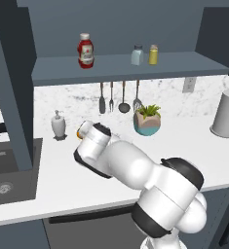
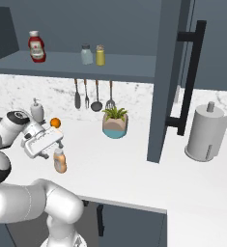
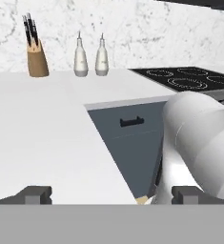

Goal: Put the shaker and condiment bottle from the counter next to their counterparts in the cabinet.

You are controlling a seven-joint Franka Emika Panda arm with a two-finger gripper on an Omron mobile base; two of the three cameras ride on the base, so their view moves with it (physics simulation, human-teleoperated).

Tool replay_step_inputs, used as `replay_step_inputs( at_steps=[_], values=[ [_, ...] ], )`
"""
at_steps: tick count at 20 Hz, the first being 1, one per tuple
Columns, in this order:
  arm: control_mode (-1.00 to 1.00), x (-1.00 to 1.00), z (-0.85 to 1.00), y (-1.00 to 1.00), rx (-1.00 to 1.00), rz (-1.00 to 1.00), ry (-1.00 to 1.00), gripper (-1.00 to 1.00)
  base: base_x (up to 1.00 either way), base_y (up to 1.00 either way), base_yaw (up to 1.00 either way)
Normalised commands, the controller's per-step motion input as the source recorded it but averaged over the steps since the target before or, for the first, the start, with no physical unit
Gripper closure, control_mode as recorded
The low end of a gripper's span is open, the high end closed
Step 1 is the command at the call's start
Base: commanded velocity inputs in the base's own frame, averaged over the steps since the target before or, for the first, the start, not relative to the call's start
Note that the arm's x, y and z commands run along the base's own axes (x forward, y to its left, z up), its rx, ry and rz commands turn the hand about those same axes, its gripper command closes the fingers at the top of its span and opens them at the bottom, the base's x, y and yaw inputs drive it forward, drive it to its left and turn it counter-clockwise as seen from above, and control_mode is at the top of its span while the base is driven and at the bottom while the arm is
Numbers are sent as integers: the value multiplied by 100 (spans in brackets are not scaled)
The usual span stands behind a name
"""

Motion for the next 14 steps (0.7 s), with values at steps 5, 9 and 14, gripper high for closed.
replay_step_inputs(
  at_steps=[5, 9, 14],
  values=[
    [-100, 0, -35, 0, 0, 0, 1, -100, 0, 0, 0],
    [-100, 0, -18, 0, 0, 0, 0, -100, 0, 0, 0],
    [-100, 5, -3, 1, 1, 0, 0, -100, 0, 0, 0]
  ],
)
